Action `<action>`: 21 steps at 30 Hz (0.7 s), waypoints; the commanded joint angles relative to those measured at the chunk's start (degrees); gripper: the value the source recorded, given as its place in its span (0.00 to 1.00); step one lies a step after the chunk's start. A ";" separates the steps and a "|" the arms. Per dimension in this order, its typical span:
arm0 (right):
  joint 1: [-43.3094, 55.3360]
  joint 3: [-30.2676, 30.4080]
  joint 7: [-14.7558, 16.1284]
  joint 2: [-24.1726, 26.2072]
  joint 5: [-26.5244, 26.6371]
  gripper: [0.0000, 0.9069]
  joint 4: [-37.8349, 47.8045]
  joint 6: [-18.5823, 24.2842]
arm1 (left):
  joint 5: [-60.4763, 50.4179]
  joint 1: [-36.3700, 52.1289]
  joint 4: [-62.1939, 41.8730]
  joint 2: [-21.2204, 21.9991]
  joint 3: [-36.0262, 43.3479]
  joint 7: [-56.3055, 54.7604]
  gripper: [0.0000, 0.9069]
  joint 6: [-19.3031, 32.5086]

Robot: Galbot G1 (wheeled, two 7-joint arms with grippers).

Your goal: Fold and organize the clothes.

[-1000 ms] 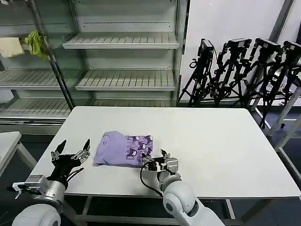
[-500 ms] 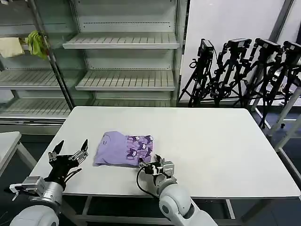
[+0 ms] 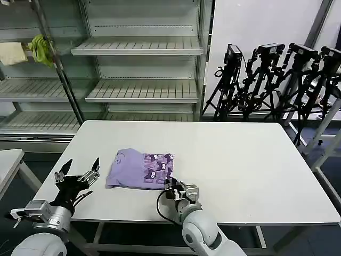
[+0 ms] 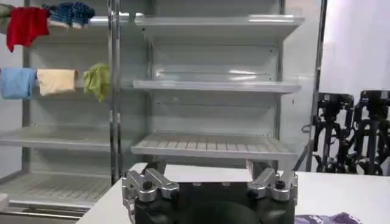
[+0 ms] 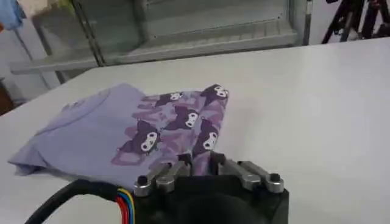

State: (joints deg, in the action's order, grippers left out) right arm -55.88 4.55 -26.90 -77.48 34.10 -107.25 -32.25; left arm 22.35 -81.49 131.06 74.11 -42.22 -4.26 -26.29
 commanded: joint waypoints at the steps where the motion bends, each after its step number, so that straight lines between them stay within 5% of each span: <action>1: -0.40 -0.84 0.57 0.77 -0.10 0.00 -0.68 0.39 | -0.02 0.04 0.08 0.03 0.11 -0.02 0.99 -0.03; 21: -6.85 -11.00 0.12 10.21 1.14 0.00 -10.57 -0.01 | -0.64 0.77 0.68 0.74 3.12 -0.05 0.96 -0.03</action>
State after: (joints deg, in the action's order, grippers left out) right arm -59.43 -0.75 -26.60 -72.16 34.95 -112.57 -32.15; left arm 21.84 -80.73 131.64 74.82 -39.96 -4.31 -26.29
